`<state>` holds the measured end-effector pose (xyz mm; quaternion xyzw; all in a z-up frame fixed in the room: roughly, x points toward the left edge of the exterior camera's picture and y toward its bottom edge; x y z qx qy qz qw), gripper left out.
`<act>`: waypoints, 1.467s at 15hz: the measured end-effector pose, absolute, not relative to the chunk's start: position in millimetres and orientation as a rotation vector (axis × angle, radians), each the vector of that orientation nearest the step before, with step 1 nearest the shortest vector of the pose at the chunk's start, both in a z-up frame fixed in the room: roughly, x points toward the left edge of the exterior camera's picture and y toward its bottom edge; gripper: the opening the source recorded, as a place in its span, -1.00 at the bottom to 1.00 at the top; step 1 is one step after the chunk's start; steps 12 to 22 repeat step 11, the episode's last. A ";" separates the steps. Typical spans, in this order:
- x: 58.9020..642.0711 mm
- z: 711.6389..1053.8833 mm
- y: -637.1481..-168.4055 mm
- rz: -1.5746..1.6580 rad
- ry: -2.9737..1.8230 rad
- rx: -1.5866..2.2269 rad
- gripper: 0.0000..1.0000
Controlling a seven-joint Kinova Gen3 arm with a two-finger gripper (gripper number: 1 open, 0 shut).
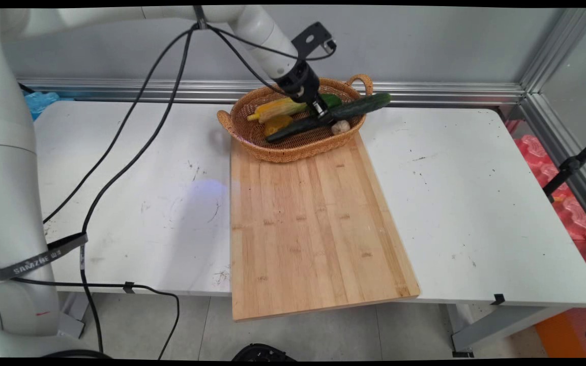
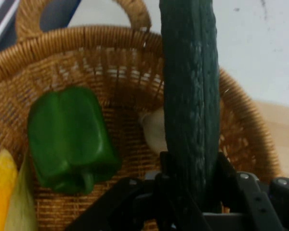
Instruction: Place the picked object in the vegetable basket
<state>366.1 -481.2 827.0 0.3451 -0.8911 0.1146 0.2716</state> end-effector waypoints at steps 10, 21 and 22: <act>378.8 805.9 -491.2 0.303 -2.425 0.911 1.00; 380.4 808.3 -492.1 0.308 -2.423 0.905 1.00; 380.4 808.3 -492.1 0.308 -2.423 0.905 1.00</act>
